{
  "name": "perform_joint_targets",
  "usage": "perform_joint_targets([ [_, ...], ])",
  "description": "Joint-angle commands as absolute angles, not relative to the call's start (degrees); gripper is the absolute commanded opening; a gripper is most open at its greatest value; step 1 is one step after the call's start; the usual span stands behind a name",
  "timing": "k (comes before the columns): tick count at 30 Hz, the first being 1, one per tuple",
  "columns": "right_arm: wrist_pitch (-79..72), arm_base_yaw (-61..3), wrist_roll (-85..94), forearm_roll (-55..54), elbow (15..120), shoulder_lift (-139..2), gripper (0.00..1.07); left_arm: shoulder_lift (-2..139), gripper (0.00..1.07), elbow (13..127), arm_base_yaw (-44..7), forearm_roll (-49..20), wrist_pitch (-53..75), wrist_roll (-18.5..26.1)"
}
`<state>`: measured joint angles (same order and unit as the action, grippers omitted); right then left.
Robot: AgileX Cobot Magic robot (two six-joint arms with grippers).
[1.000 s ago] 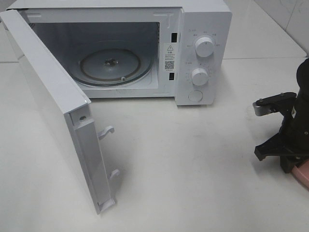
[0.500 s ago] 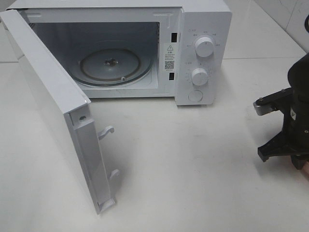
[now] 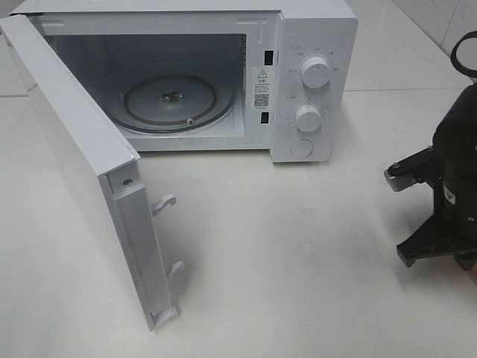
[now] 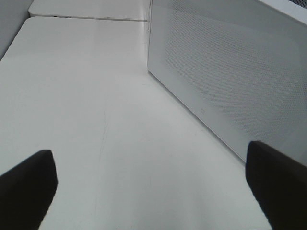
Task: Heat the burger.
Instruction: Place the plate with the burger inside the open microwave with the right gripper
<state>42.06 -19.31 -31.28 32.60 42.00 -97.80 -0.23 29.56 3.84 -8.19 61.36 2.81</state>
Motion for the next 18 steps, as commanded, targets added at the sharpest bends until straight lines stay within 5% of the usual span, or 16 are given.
perform_joint_targets([
  [1, 45.1, -20.3, -32.2, 35.8, 41.1, -94.7, 0.0, -1.3, 1.0, 29.6, 3.6, -8.3, 61.4, 2.8],
  [18, 49.2, -25.0, -34.0, 36.3, 37.0, -82.6, 0.0, -1.3, 1.0, 29.6, 3.6, -8.3, 61.4, 2.8],
])
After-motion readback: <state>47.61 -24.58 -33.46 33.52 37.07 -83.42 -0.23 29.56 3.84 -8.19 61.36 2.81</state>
